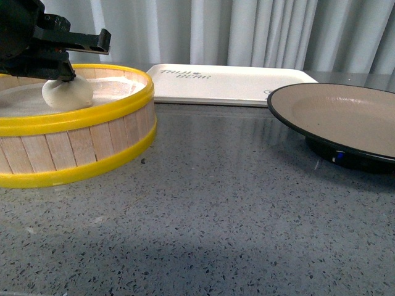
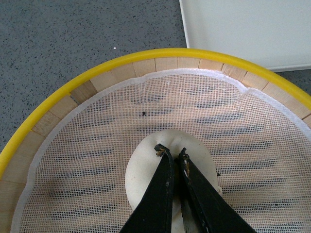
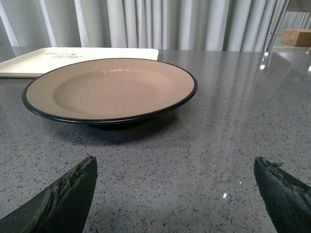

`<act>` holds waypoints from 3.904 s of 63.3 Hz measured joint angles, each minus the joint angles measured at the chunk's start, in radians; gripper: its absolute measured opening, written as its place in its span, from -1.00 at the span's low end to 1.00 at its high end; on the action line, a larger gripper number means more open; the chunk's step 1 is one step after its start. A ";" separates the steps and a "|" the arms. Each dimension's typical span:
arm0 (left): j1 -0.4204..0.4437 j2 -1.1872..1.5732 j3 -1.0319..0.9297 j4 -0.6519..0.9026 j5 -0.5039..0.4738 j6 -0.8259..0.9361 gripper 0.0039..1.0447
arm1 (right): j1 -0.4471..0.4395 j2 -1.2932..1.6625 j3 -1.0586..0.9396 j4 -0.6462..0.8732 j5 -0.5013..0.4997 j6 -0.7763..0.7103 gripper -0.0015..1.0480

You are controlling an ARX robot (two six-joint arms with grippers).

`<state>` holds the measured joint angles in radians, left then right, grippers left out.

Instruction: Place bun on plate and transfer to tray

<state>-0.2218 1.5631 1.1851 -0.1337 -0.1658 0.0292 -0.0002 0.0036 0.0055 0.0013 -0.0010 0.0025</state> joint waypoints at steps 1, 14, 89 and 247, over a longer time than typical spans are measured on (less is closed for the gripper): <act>-0.001 0.000 0.001 0.000 0.000 0.000 -0.93 | 0.000 0.000 0.000 0.000 0.000 0.000 0.84; -0.002 -0.014 0.022 -0.013 0.000 0.009 -0.93 | 0.000 0.000 0.000 0.000 0.000 0.000 0.84; -0.619 0.346 0.575 -0.128 -0.010 0.105 -0.93 | 0.000 0.000 0.000 0.000 0.000 0.000 0.84; -0.436 0.147 0.479 -0.061 -0.041 0.126 0.88 | 0.000 0.000 0.000 0.000 0.000 0.000 0.84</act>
<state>-0.6575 1.7100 1.6642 -0.1947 -0.2066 0.1551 -0.0002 0.0036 0.0055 0.0013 -0.0010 0.0025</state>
